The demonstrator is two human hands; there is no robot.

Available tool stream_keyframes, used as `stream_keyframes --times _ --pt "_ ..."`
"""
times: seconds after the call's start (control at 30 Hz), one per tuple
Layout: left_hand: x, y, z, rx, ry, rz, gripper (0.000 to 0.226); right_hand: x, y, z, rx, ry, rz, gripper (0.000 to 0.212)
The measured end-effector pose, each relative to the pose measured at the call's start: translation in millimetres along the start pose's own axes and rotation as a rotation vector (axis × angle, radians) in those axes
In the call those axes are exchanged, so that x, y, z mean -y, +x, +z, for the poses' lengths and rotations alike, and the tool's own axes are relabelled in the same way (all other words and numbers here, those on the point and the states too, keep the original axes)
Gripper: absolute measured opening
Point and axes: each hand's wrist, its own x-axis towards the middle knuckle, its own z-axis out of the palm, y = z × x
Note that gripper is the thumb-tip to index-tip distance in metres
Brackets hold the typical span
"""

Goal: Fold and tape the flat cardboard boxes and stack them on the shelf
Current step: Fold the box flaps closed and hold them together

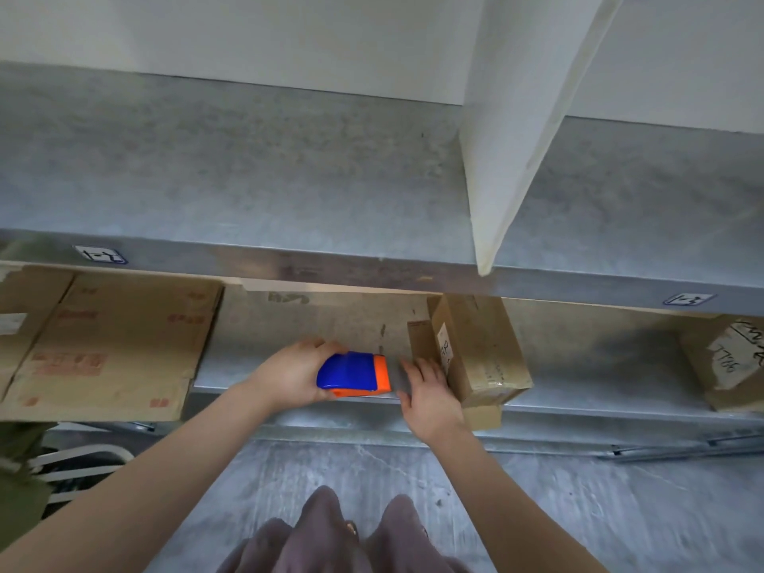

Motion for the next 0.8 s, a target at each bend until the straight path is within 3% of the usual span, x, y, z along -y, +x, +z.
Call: stream_keyframes --times 0.8 --pt "-1.2 -16.5 0.1 -0.035 -0.077 -0.035 0.06 -4.8 2.2 2.9 0.071 -0.013 -0.016 0.06"
